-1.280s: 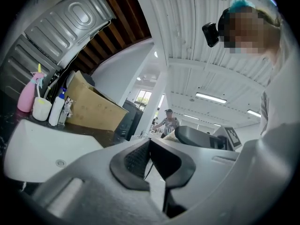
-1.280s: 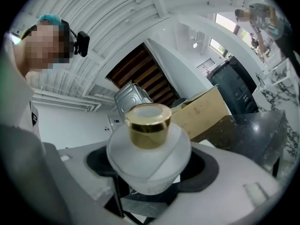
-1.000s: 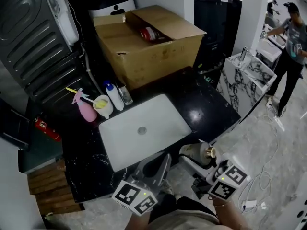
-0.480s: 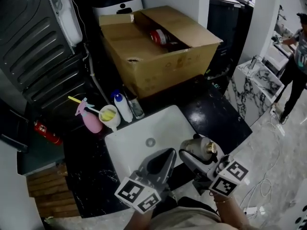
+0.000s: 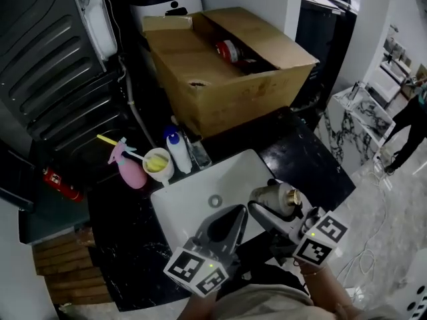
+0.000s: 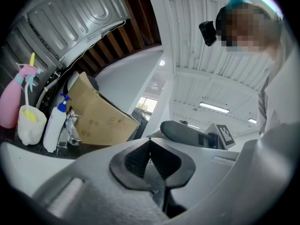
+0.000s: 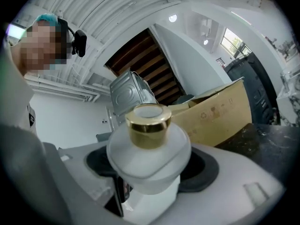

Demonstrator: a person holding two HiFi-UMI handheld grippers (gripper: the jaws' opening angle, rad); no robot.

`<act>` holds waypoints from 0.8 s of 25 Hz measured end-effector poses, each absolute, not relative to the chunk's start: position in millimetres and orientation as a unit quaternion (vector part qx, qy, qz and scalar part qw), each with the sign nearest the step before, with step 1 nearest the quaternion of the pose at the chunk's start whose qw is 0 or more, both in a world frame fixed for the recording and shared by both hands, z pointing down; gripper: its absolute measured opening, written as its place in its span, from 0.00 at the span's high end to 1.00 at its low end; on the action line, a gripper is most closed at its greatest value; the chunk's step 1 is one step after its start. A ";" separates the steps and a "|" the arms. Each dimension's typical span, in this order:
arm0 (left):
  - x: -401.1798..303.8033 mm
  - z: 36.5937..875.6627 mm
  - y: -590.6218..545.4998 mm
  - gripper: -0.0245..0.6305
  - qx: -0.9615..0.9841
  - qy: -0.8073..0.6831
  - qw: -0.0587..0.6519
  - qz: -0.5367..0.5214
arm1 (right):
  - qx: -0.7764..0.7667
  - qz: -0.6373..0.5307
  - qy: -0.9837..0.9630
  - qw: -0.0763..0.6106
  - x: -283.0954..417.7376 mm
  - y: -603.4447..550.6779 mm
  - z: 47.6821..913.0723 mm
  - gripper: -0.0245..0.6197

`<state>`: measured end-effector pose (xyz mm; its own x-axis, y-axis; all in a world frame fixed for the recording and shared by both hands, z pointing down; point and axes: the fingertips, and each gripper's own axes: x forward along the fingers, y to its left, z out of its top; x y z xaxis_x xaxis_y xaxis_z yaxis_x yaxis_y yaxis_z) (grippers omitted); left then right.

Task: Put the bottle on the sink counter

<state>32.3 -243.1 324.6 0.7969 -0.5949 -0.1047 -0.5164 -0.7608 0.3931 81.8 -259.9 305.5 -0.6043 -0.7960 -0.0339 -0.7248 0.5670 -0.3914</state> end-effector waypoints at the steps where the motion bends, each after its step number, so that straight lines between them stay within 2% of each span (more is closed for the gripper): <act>1: 28.4 325.1 -244.5 0.95 0.930 -0.300 0.177 -0.115 | -0.428 -0.175 0.880 0.103 76.6 -262.0 306.2 0.43; 8: 8.7 332.8 -261.8 0.95 0.921 -0.328 0.178 -0.111 | -0.404 -0.191 0.890 0.090 52.4 -281.7 318.0 0.43; 20: 3.5 355.3 -312.5 0.95 0.897 -0.385 0.199 -0.089 | -0.376 -0.192 0.904 0.068 59.9 -348.4 332.9 0.43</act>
<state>3.5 -312.5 355.3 0.6875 -0.7262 -0.0068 -0.6549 -0.6241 0.4261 59.9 -348.4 332.9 -0.7083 -0.7056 0.0209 -0.6531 0.6437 -0.3990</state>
